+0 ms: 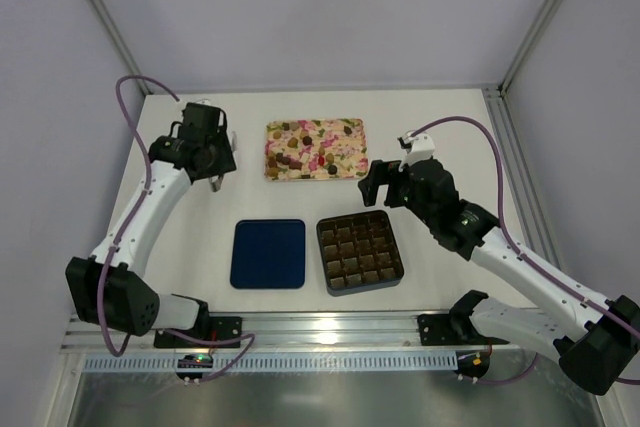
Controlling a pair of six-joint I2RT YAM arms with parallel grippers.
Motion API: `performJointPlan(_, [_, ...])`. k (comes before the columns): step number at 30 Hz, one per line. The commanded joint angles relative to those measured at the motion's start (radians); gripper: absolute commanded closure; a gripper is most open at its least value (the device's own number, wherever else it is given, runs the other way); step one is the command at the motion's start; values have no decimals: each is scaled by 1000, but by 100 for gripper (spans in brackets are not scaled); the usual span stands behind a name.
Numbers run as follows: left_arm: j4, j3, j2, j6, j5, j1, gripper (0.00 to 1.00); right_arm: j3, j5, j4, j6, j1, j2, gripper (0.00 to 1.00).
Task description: Pack the chocolate
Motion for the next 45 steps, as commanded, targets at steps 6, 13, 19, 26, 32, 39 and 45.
performJointPlan(6, [-81,57,-63,17,78,-135,55,5,7,22,12,-1,10,0])
performJointPlan(13, [-75,105,6,22,76,-226,57,2,6,20,26,-1,22,0])
performJointPlan(19, [-77,102,47,14,46,-250,60,1,7,18,31,-1,19,0])
performJointPlan(26, [-48,71,78,20,53,-270,61,-12,6,20,37,1,16,0])
performJointPlan(32, [-42,59,113,22,23,-275,62,-24,4,26,41,1,10,0])
performJointPlan(39, [-20,43,135,20,13,-278,61,-35,6,28,40,-1,10,0])
performJointPlan(45, [-5,29,159,22,10,-281,60,-39,6,29,40,-1,8,0])
